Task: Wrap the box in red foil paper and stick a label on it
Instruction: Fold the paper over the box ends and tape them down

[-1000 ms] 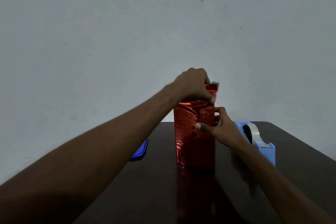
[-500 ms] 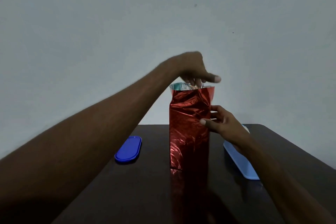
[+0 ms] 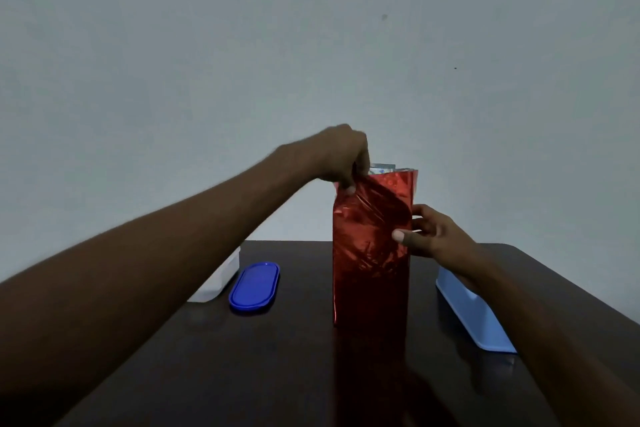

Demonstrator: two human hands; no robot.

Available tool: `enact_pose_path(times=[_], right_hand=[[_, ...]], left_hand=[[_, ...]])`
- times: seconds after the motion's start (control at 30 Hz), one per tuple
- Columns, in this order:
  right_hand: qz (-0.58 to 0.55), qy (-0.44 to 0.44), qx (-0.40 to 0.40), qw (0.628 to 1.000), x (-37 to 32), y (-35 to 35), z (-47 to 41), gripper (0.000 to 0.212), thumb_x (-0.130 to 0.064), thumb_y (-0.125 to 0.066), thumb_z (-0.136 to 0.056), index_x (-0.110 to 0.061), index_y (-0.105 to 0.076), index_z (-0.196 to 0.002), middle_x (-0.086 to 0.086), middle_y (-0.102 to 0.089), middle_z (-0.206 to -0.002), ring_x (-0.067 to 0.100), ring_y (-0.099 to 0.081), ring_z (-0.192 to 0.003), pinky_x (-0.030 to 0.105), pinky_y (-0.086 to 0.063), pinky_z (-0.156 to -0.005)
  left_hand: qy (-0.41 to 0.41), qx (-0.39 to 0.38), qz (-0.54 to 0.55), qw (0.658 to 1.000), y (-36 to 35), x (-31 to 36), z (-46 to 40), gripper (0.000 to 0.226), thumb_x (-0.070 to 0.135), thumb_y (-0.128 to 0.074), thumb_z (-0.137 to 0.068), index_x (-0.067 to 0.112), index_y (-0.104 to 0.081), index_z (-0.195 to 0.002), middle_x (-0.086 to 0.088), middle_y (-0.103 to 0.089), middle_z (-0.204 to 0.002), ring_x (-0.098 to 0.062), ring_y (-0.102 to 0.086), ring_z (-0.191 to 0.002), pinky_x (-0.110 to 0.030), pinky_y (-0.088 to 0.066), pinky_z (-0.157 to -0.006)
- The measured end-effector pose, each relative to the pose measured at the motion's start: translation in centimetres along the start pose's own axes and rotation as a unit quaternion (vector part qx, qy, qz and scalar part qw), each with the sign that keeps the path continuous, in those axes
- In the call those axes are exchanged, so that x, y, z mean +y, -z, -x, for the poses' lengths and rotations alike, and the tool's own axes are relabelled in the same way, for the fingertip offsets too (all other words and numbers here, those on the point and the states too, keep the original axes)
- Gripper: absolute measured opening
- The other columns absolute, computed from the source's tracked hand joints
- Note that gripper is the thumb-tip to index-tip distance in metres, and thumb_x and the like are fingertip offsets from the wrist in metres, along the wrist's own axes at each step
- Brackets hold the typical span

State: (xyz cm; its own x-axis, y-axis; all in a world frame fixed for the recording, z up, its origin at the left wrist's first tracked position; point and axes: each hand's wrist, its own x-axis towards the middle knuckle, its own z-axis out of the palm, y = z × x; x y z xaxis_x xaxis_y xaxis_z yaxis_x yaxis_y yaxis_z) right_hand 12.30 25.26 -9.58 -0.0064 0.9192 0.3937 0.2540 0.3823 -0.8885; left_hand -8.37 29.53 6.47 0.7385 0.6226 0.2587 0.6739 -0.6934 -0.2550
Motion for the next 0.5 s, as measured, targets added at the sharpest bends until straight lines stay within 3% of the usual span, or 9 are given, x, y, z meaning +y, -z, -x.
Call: enact_pose_path(times=[0.1, 0.17, 0.23, 0.3, 0.37, 0.5], right_hand=[[-0.002, -0.002, -0.009, 1.0, 0.1, 0.2, -0.1, 0.054, -0.027, -0.076, -0.079, -0.02, -0.055, -0.128, 0.005, -0.072, -0.109, 0.019, -0.072, -0.099, 0.026, -0.056, -0.079], [0.004, -0.005, -0.02, 1.0, 0.0, 0.4, -0.2, 0.049, -0.024, -0.073, -0.085, -0.022, -0.054, -0.13, 0.004, -0.071, -0.113, 0.016, -0.071, -0.1, 0.024, -0.056, -0.077], [0.009, -0.008, -0.029, 1.0, -0.1, 0.5, -0.2, 0.049, -0.025, -0.072, -0.086, -0.024, -0.053, -0.131, 0.003, -0.071, -0.115, 0.015, -0.071, -0.101, 0.023, -0.057, -0.075], [0.011, -0.01, -0.032, 0.999, -0.3, 0.6, -0.2, 0.05, -0.027, -0.073, -0.085, -0.025, -0.053, -0.131, 0.003, -0.071, -0.117, 0.016, -0.07, -0.104, 0.025, -0.056, -0.079], [0.014, -0.012, -0.036, 0.999, -0.2, 0.7, -0.3, 0.051, -0.029, -0.074, -0.084, -0.027, -0.054, -0.131, 0.002, -0.07, -0.119, 0.018, -0.069, -0.108, 0.033, -0.056, -0.09], [0.025, -0.022, -0.043, 0.998, -0.1, 0.8, -0.7, 0.053, -0.032, -0.076, -0.083, -0.029, -0.054, -0.131, 0.001, -0.069, -0.121, 0.018, -0.067, -0.111, 0.047, -0.05, -0.102]], left_hand=[[0.001, 0.064, 0.1, 0.993, 1.9, -1.8, 1.1, 0.018, 0.017, -0.083, -0.073, 0.023, -0.08, -0.089, 0.011, -0.075, -0.08, 0.001, -0.069, -0.078, -0.022, -0.05, -0.078], [-0.003, 0.022, 0.119, 0.993, 2.0, -2.0, 1.6, 0.026, 0.024, -0.085, -0.072, 0.025, -0.078, -0.098, 0.011, -0.075, -0.09, 0.0, -0.068, -0.088, -0.022, -0.048, -0.081], [0.006, -0.022, 0.059, 0.998, 0.7, -1.6, 1.3, 0.042, 0.029, -0.087, -0.07, 0.025, -0.074, -0.109, 0.007, -0.073, -0.108, -0.011, -0.063, -0.103, -0.026, -0.045, -0.084], [0.029, -0.006, -0.028, 0.999, -0.6, -1.2, 0.8, 0.043, 0.029, -0.086, -0.071, 0.024, -0.073, -0.112, 0.003, -0.07, -0.112, -0.017, -0.057, -0.107, -0.029, -0.037, -0.083], [0.046, 0.024, -0.042, 0.998, -0.2, -1.4, 0.7, 0.035, 0.026, -0.085, -0.072, 0.022, -0.075, -0.105, 0.003, -0.069, -0.1, -0.015, -0.053, -0.094, -0.029, -0.034, -0.081], [0.049, 0.006, -0.006, 0.999, 1.3, -2.0, 1.2, 0.025, 0.023, -0.085, -0.074, 0.021, -0.076, -0.097, 0.014, -0.059, -0.076, -0.012, -0.054, -0.084, -0.025, -0.037, -0.07]])
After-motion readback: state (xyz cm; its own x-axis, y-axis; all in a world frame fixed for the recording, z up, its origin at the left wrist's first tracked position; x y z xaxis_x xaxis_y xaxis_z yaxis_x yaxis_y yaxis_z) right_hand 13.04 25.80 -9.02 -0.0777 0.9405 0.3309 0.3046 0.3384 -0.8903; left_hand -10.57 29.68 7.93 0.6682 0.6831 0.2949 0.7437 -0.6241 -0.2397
